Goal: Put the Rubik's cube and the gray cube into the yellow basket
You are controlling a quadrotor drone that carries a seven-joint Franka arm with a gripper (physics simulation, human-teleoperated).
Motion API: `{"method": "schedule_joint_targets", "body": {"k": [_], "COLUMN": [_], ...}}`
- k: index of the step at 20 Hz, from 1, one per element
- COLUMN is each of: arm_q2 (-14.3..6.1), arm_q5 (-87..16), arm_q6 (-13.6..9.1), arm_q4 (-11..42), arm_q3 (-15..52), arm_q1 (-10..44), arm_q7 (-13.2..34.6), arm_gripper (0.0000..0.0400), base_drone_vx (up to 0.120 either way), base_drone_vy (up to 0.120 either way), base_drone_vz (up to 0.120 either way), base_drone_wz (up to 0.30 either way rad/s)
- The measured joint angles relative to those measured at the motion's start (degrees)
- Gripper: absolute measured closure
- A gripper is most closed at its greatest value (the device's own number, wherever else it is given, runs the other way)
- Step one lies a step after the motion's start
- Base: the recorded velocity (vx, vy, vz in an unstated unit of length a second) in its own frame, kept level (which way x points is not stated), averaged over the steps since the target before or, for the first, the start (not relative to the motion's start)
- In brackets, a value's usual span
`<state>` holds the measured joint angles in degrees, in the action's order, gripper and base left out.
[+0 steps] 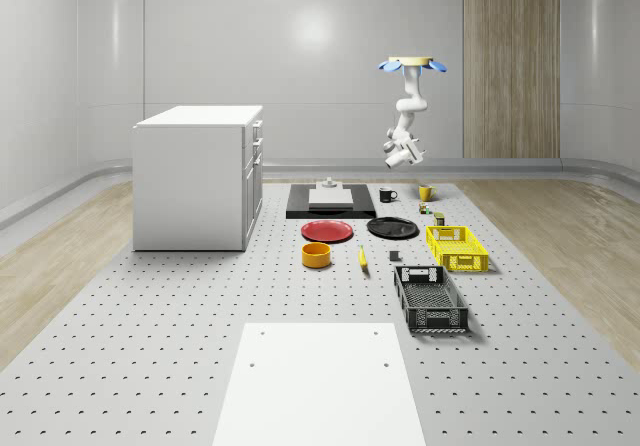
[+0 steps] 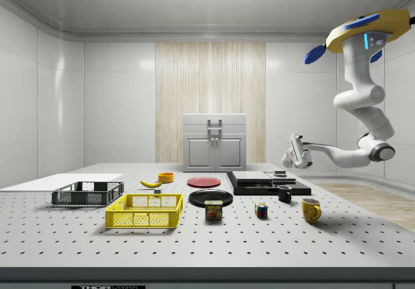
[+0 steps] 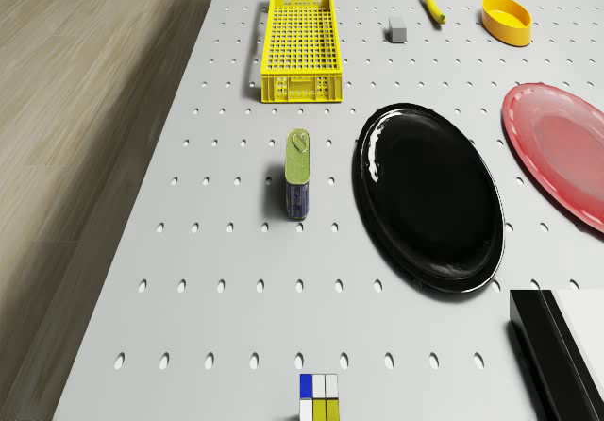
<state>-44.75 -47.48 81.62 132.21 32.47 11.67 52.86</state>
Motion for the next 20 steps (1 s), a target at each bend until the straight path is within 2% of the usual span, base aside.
{"method": "schedule_joint_targets", "body": {"k": [4, 7, 9, 14, 17, 20], "arm_q2": [-3.26, -5.67, -7.17, -10.56, -12.24, -13.66], "arm_q5": [-25.9, -42.83, -51.08, -62.06, -64.62, -65.75], "arm_q6": [-0.44, -3.35, -6.07, -11.85, -13.74, -14.63], "arm_q4": [14.72, 24.0, 27.97, 32.38, 33.22, 33.56], "arm_q3": [14.28, 22.75, 27.04, 33.82, 36.04, 37.48], "arm_q1": [8.45, 17.28, 23.52, 35.96, 40.53, 43.5], "arm_q7": [8.19, 15.91, 20.68, 29.17, 32.16, 34.13], "arm_gripper": [0.0, 0.0, 0.0, 0.0, 0.0, 0.0], "base_drone_vx": [0.0, 0.0, 0.0, 0.032, 0.12, 0.12], "base_drone_vy": [0.0, 0.0, 0.0, 0.0, 0.0, -0.107], "base_drone_vz": [-0.12, -0.12, -0.12, -0.12, -0.12, -0.12], "base_drone_wz": [0.0, 0.0, 0.0, 0.0, 0.0, 0.0]}}
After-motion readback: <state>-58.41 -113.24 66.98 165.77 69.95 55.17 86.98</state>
